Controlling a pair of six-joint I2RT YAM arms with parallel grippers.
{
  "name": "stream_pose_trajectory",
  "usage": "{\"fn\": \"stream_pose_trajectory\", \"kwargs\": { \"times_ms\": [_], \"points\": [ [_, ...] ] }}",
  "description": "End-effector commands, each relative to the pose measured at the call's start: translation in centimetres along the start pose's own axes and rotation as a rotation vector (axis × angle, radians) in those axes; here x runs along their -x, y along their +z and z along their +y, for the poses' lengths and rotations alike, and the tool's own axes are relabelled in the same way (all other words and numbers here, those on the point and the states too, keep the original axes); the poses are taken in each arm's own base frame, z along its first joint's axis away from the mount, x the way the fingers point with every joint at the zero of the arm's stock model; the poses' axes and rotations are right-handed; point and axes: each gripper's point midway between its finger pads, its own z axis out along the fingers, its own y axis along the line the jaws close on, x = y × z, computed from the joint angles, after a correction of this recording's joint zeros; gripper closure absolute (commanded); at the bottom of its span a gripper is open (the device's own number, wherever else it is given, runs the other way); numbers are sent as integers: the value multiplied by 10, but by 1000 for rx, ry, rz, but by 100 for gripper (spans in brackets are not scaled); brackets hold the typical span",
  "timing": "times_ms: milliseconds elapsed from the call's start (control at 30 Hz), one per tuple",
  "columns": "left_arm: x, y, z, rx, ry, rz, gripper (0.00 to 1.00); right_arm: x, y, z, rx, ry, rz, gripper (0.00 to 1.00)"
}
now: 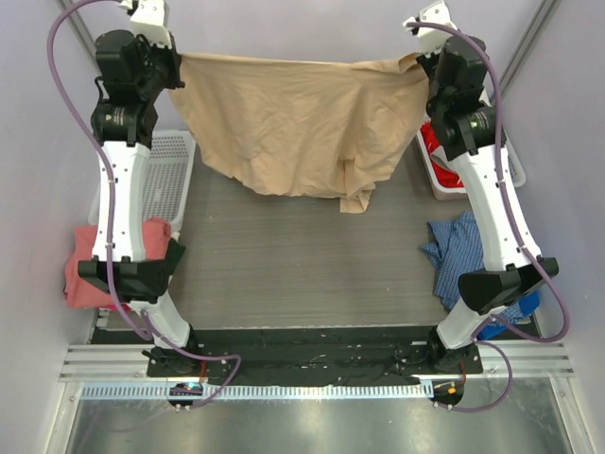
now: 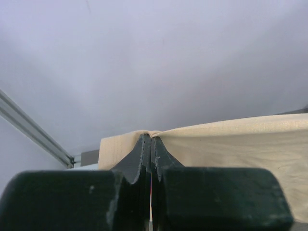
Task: Fold and stack the t-shirts
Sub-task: Flatten out the tshirt
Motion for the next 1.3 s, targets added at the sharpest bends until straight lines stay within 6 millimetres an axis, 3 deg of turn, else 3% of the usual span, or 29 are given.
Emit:
{"fn": "stream_pose_trajectory", "kwargs": {
  "times_ms": [0, 167, 233, 300, 567, 733, 900, 1100, 1233, 1267],
  "points": [
    [58, -21, 19, 75, 13, -192, 100, 36, -15, -75, -209, 56, -96, 99],
    [71, -25, 8, 24, 18, -239, 100, 53, -17, -79, -195, 113, -171, 99],
    [72, -31, 3, -1, 12, -255, 100, 61, -31, -87, -179, 179, -219, 99],
    [74, -42, 0, -4, -6, -260, 100, 68, -41, -87, -141, 222, -262, 99],
    [86, -90, 5, 47, -35, -240, 100, 91, -97, -130, -127, 413, -383, 99],
    [104, -129, 6, 67, -31, -284, 100, 97, -124, -150, -128, 456, -426, 99],
    [99, -150, -7, 12, -58, -260, 100, 96, -156, -171, -127, 483, -458, 99],
    [94, -178, -6, 34, -45, -262, 100, 86, -168, -175, -135, 484, -449, 99],
    [93, -172, 3, 84, -46, -262, 100, 86, -162, -177, -164, 463, -442, 99],
    [88, -160, 7, 98, -23, -245, 100, 85, -158, -177, -179, 455, -431, 99]
  ]
}}
